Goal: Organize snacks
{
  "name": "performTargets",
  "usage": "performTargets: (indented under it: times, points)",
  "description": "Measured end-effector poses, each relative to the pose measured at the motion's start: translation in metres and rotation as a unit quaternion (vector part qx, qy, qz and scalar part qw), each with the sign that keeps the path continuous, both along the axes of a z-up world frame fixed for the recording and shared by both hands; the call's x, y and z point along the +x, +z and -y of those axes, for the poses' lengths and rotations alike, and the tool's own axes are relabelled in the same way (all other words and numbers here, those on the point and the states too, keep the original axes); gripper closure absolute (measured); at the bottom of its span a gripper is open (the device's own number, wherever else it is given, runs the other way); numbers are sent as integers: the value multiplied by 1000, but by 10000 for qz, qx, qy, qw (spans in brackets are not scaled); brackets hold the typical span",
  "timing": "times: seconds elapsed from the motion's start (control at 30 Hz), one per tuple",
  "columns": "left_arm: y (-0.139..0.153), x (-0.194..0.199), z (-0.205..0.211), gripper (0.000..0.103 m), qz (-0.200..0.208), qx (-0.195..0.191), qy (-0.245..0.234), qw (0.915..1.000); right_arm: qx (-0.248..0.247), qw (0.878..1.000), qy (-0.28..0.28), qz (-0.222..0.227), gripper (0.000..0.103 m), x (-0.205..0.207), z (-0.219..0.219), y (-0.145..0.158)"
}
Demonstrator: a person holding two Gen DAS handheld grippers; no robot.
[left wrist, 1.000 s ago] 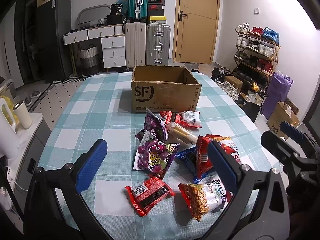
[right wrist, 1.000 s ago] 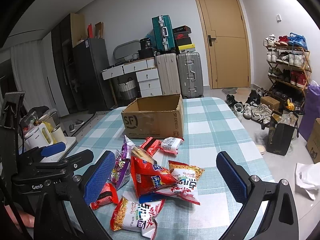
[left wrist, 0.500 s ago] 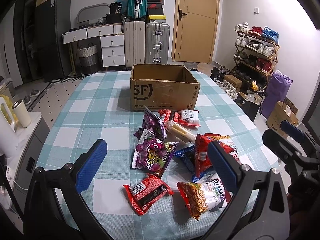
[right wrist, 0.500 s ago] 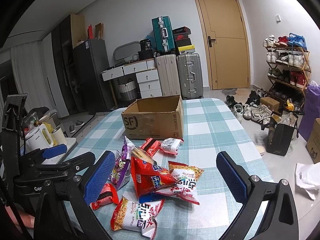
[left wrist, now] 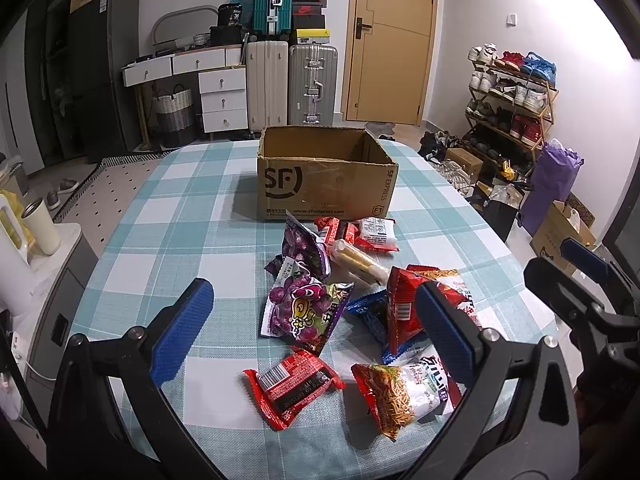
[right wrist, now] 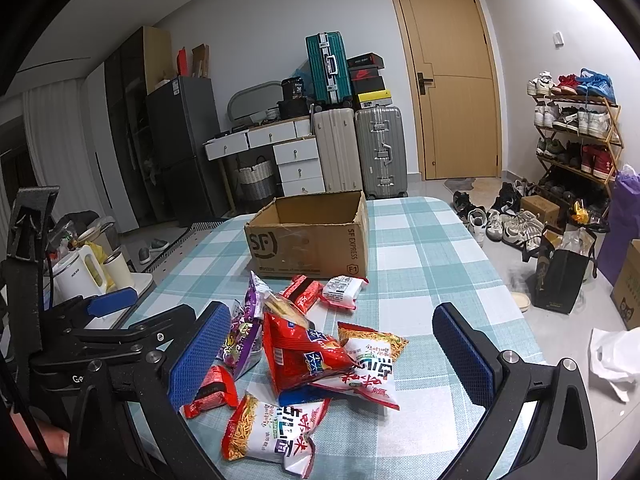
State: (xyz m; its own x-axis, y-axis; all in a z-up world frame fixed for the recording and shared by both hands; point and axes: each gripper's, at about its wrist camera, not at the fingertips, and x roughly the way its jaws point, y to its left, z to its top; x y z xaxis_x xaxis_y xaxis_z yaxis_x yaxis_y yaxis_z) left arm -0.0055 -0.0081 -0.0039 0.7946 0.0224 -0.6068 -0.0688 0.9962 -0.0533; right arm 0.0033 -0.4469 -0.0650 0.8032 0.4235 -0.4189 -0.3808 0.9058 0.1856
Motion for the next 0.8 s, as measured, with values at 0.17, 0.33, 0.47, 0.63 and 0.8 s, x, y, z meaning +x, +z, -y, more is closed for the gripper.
performTargets:
  times: [0.17,0.33,0.47,0.63,0.8]
  points:
    - [0,1,0,3,-9,-6,-2,10000,-18,10000,9,-5,0,0,0,0]
    - [-1,1,0,3,-9,-12,-5,10000,-12,10000,2,0,0,-1,0,-1]
    - [-2,1,1,3,-21,-11,0,10000,-2,10000,5,0,0,-1,0,-1]
    - [-1,2,0,3,-20,-14,7,10000,-10,10000,10,-6,0,-1,0,-1]
    - [-2,2,-1,3,-34,-29,14,10000,10,10000,15,-16,0,0,0,0]
